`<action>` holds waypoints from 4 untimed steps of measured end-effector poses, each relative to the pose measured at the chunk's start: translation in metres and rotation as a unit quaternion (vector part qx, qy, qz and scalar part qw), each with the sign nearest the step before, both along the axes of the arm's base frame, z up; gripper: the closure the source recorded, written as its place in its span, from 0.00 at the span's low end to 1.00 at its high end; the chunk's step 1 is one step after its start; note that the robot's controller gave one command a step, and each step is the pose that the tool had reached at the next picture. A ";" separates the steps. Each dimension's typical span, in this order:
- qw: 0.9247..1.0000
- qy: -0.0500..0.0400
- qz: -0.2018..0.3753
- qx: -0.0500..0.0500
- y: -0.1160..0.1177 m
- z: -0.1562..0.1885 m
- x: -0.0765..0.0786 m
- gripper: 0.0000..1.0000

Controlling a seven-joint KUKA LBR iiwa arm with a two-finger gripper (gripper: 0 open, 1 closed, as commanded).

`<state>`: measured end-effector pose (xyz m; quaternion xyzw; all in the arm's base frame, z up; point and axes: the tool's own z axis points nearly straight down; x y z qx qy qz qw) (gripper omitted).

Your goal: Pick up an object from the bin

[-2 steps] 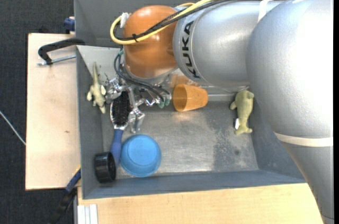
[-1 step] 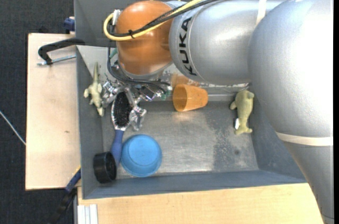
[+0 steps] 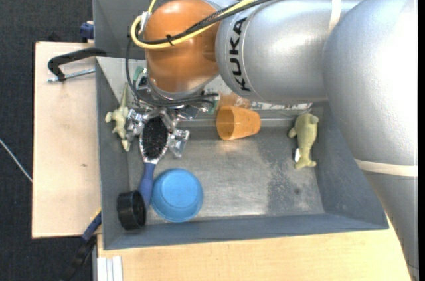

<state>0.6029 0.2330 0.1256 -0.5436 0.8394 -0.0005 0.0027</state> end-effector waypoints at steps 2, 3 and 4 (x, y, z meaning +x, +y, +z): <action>0.986 0.001 0.169 0.001 0.004 -0.053 -0.002 0.00; 0.986 0.002 0.168 -0.001 0.002 -0.052 -0.001 1.00; 0.986 -0.005 0.167 0.001 0.004 0.059 0.002 1.00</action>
Offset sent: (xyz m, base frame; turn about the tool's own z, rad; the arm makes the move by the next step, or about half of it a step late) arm -0.0030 0.0008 -0.0556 -0.3461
